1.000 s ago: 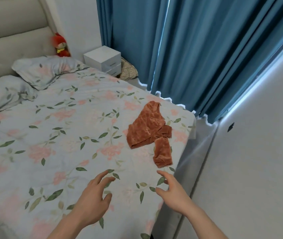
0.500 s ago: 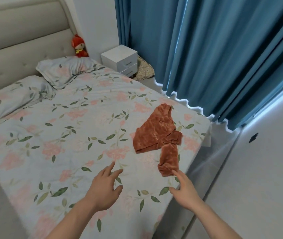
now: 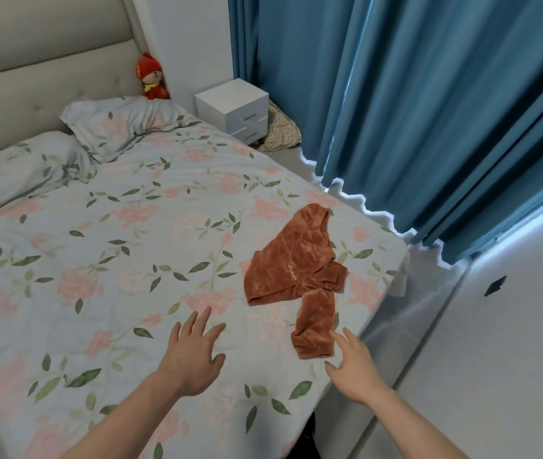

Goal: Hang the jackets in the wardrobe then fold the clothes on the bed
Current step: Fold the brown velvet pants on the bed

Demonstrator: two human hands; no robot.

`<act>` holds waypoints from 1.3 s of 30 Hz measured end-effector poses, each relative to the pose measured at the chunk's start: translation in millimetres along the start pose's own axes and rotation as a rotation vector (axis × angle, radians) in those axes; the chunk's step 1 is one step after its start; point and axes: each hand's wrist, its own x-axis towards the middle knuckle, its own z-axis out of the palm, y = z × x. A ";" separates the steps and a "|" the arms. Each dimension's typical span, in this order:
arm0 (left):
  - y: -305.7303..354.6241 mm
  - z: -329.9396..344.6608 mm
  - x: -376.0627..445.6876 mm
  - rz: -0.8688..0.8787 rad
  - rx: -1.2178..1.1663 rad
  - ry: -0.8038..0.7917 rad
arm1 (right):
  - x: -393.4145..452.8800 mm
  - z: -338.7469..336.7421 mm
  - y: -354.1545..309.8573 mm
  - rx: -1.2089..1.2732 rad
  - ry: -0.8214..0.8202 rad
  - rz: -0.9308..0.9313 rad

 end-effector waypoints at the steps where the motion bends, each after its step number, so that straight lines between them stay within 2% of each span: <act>1: 8.2 2.0 16.2 -0.023 0.003 -0.012 | 18.7 -4.0 11.0 -0.013 -0.022 0.012; 6: 50.1 5.0 113.5 -0.122 0.012 -0.101 | 126.5 -27.5 61.0 -0.073 -0.108 0.032; 15: 94.9 18.9 268.0 -0.174 0.063 -0.116 | 300.0 -31.8 127.3 -0.171 -0.158 0.016; 23: 92.9 56.4 339.0 -0.174 0.142 -0.162 | 415.6 2.3 151.4 -0.278 -0.125 0.030; 27: 91.0 68.9 355.6 -0.178 0.176 -0.185 | 462.3 23.3 158.0 -0.147 -0.069 0.206; 31: 92.2 69.5 361.8 -0.170 0.192 -0.194 | 488.2 32.7 158.3 0.122 0.049 0.368; 33: 94.5 63.4 358.8 -0.169 0.189 -0.197 | 484.9 26.8 151.9 0.175 0.035 0.383; 36: 102.3 49.3 345.6 -0.167 0.162 -0.179 | 451.5 14.5 127.6 0.084 -0.047 0.245; 39: 111.7 28.3 319.9 -0.154 0.128 -0.156 | 390.3 -2.0 89.8 0.214 -0.104 0.066</act>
